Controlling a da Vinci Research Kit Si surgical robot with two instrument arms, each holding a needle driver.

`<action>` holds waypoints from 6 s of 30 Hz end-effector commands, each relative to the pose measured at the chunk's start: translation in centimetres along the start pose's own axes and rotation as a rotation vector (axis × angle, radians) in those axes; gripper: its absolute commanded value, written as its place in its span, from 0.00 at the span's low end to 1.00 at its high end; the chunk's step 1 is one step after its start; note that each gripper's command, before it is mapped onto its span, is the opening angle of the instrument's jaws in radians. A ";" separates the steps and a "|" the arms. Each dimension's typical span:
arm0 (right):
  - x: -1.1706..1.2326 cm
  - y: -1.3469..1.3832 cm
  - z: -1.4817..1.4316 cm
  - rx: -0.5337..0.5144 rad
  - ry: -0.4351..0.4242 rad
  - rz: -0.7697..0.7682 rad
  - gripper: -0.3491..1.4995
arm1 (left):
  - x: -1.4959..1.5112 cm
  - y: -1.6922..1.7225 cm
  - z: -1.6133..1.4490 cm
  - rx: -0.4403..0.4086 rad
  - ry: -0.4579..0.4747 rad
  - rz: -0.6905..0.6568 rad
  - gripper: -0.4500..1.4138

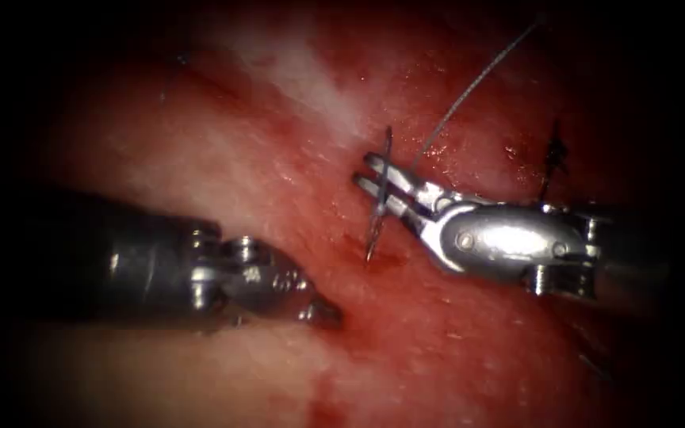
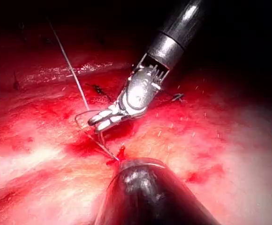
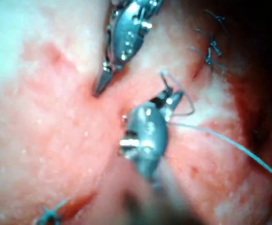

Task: Wound Closure

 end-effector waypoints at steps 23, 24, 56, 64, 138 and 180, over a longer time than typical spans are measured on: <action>-0.10 0.15 0.06 -0.025 -0.016 0.319 0.00 | 0.02 0.01 0.10 0.002 0.002 -0.003 0.00; -0.10 0.16 0.07 -0.025 -0.017 0.343 0.00 | 0.01 0.01 0.10 0.002 0.002 -0.003 0.00; -0.21 -0.26 0.10 0.239 -0.260 1.044 0.00 | -0.07 -0.04 0.08 0.000 0.002 0.005 0.00; -0.17 -0.48 0.03 0.329 -0.280 1.149 0.00 | -0.07 -0.04 0.08 -0.001 0.002 0.005 0.00; -0.40 0.58 -0.89 0.374 -0.278 0.846 0.85 | 0.11 -0.15 -0.22 0.017 0.176 0.198 0.05; -0.54 0.39 -1.21 0.406 -0.266 0.810 0.80 | 0.26 0.10 0.07 -0.215 0.511 0.467 0.45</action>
